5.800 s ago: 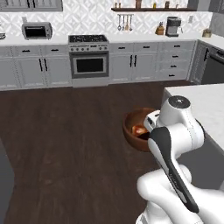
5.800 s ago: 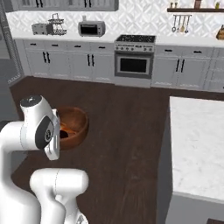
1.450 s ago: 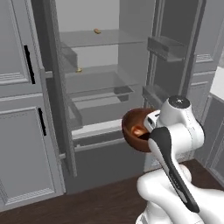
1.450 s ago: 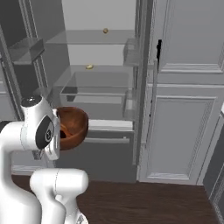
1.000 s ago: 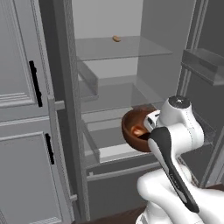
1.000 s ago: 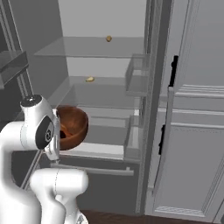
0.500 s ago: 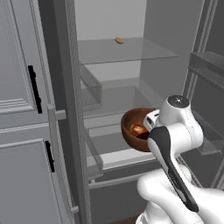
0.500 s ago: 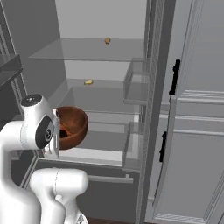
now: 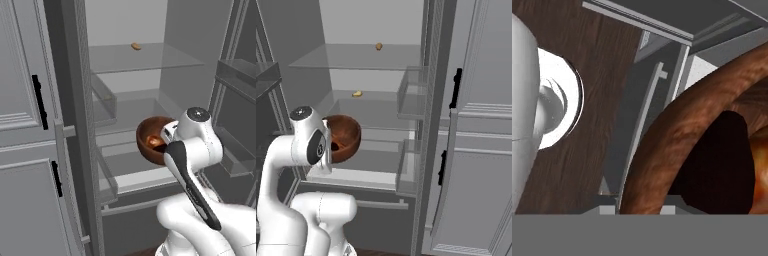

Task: Pick the chicken drumstick and avocado from their plates and place them in the bowl. Then put the bowl in the fridge.

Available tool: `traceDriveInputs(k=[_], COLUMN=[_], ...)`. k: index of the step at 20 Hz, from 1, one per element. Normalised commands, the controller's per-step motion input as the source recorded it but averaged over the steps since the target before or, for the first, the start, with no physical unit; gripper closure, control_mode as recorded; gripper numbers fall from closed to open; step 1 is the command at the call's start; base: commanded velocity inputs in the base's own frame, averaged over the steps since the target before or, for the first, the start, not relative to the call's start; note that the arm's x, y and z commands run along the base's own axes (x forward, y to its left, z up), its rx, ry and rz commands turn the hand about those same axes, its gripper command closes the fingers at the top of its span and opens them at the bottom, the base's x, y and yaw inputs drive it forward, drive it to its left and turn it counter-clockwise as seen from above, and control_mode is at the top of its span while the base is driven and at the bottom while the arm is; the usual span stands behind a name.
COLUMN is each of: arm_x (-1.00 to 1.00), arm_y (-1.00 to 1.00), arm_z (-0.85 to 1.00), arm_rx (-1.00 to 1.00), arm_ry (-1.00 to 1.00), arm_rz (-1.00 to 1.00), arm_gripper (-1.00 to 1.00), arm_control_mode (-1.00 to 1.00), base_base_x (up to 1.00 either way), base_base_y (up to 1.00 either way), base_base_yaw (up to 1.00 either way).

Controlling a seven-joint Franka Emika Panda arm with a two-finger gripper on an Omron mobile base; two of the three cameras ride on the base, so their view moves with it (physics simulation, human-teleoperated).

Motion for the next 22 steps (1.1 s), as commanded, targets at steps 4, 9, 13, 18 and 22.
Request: traceDriveInputs(k=[4, 9, 13, 18, 22], arm_x=[1.0, 1.0, 1.0, 1.0, 0.92], arm_y=[-0.21, 0.01, 0.09, 0.11, 0.17], arm_z=[0.02, 0.0, 0.14, 0.26, 0.1], arm_rx=[0.02, 0.0, 0.0, 0.0, 0.0], arm_ry=[-0.02, 0.0, 0.0, 0.06, 0.15], arm_rz=[0.01, 0.0, 0.0, 0.0, 0.0], arm_gripper=[1.0, 1.0, 1.0, 1.0, 1.0], arm_control_mode=[-1.0, -1.0, -1.0, -1.0, -1.0], base_base_x=[0.0, 0.0, 0.0, 0.0, 0.0], base_base_y=[0.0, 0.0, 0.0, 0.0, 0.0], base_base_yaw=[0.0, 0.0, 0.0, 0.0, 0.0])
